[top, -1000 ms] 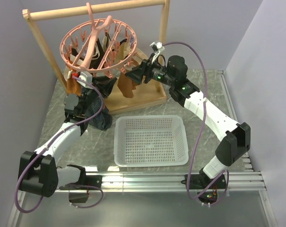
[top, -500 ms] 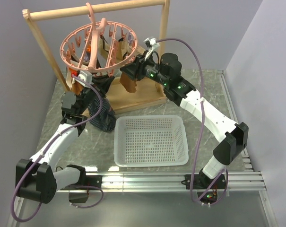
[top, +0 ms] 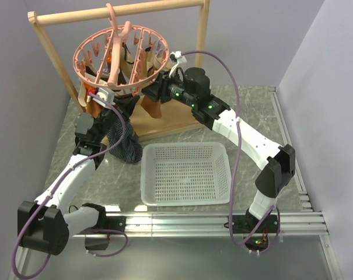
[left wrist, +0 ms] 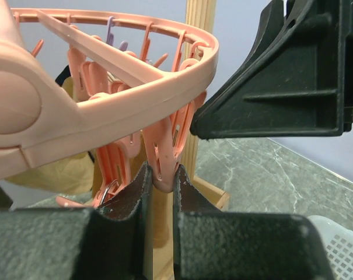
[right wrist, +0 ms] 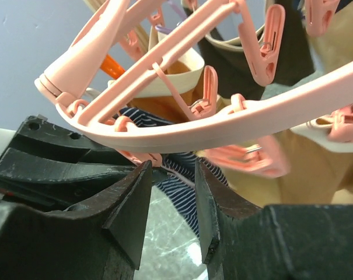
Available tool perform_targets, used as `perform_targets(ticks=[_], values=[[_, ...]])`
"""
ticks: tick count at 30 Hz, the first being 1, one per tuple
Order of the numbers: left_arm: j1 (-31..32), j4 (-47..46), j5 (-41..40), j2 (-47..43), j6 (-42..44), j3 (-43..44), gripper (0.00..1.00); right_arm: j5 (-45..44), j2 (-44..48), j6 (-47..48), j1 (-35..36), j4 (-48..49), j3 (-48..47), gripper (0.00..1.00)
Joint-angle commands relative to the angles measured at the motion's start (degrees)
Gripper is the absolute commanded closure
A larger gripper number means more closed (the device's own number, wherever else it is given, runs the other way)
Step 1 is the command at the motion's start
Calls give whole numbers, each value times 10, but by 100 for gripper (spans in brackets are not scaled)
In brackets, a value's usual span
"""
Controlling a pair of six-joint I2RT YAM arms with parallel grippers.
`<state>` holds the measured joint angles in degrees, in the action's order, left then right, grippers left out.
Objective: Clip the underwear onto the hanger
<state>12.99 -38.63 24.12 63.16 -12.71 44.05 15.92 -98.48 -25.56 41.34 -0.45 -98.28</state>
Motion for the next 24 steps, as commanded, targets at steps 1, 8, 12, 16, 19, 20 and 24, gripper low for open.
perform_targets(ticks=[1,8,12,16,19,20,24], values=[[6,3,12,-17,13,21,100,-12,4,-26,8,20,-22,58],[7,11,8,-22,8,18,100,-14,8,-64,12,63,5,58],[8,15,12,-24,11,18,100,-25,3,-61,18,68,2,57],[9,22,11,-24,15,20,100,-41,-6,-57,26,69,-9,56],[11,29,9,-26,17,23,100,-49,-11,-60,30,73,-12,55],[11,34,9,-25,17,24,100,-51,-13,-59,31,73,-15,55],[11,37,4,-24,14,24,100,-49,-13,-59,35,83,-13,57]])
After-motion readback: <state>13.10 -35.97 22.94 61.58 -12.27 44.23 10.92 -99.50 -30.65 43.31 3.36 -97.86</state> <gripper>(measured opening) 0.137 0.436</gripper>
